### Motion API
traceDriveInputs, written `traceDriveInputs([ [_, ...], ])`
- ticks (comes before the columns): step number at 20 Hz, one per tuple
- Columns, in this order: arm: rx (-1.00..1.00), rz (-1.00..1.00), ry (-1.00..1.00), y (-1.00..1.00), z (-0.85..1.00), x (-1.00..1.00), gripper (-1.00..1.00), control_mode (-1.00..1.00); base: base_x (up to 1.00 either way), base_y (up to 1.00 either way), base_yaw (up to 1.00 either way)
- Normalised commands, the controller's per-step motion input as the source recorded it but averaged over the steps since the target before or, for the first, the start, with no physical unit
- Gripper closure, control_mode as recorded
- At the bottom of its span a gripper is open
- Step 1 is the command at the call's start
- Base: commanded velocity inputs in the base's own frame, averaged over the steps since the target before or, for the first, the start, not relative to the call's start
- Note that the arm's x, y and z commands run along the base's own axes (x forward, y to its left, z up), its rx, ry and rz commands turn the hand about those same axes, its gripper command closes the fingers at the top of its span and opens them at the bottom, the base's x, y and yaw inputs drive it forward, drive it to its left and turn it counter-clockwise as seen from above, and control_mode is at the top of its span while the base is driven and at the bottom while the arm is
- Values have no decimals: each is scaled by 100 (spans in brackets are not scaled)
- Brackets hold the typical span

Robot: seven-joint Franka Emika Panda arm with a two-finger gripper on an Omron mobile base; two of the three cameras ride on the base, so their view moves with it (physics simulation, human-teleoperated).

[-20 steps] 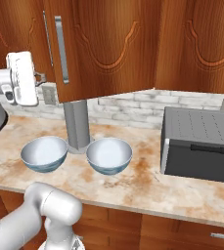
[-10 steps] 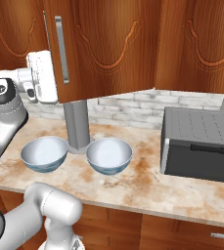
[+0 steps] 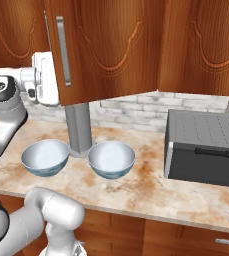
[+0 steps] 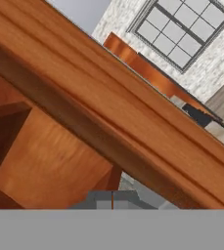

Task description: Open the cabinet. Pick the bowls from the counter and place them in the cabinet. Then close the cabinet.

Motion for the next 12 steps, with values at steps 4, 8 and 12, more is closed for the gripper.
traceDriveInputs([
  [4,7,-16,-11,-100,-21,-45,100,-100,0,0,0],
  [8,4,-8,-26,-100,-58,0,100,-100,0,0,0],
  [12,4,0,-40,-100,-42,9,100,-100,0,0,0],
])
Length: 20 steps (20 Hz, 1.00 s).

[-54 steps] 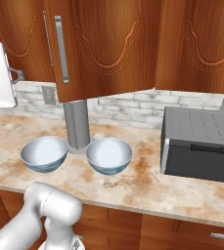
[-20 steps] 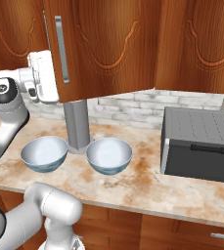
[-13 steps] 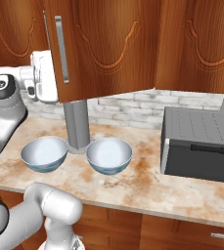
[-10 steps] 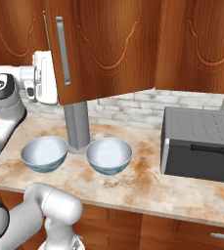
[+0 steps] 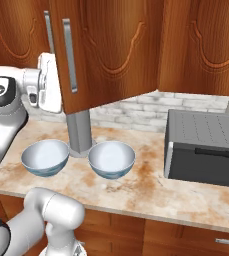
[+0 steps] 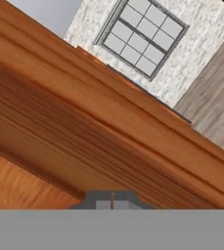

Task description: Open the cabinet. Pick the bowls from the counter and place them in the cabinet. Then close the cabinet.

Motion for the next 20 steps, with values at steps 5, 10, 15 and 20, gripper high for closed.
traceDriveInputs([
  [5,10,0,-43,-100,-61,21,100,-100,0,0,0],
  [10,9,1,-38,-100,-60,44,100,-100,0,0,0],
  [15,12,1,-22,-100,-44,77,100,-100,0,0,0],
  [20,12,3,-22,-100,-15,82,100,-100,0,0,0],
])
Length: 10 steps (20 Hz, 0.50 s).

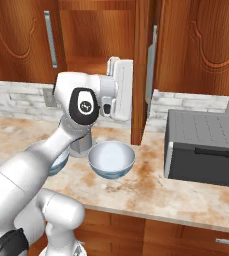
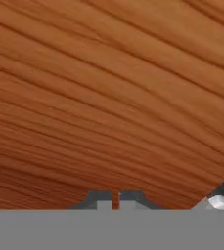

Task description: Open the cabinet. Pick the bowls from the counter and place them in the cabinet. Then close the cabinet.

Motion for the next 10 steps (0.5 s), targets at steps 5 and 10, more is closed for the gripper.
traceDriveInputs([
  [5,12,3,-16,-100,-4,85,100,-100,0,0,0],
  [10,5,0,-3,-48,-1,25,100,-100,0,0,0],
])
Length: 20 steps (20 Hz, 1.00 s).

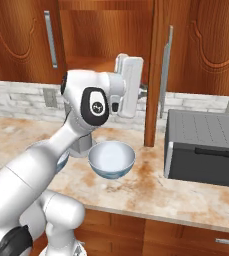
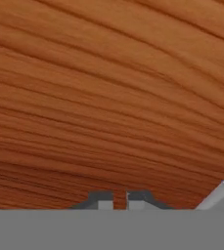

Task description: Open the cabinet. Pick the bowls from the counter and place them in the cabinet. Then close the cabinet.

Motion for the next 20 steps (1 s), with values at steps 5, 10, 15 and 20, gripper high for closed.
traceDriveInputs([
  [5,-5,16,-4,29,37,-36,100,-100,0,0,0],
  [10,-9,33,4,47,98,-43,100,-100,0,0,0],
  [15,22,37,30,85,26,-8,100,-100,0,0,0],
  [20,21,20,22,70,47,-29,100,-100,0,0,0],
])
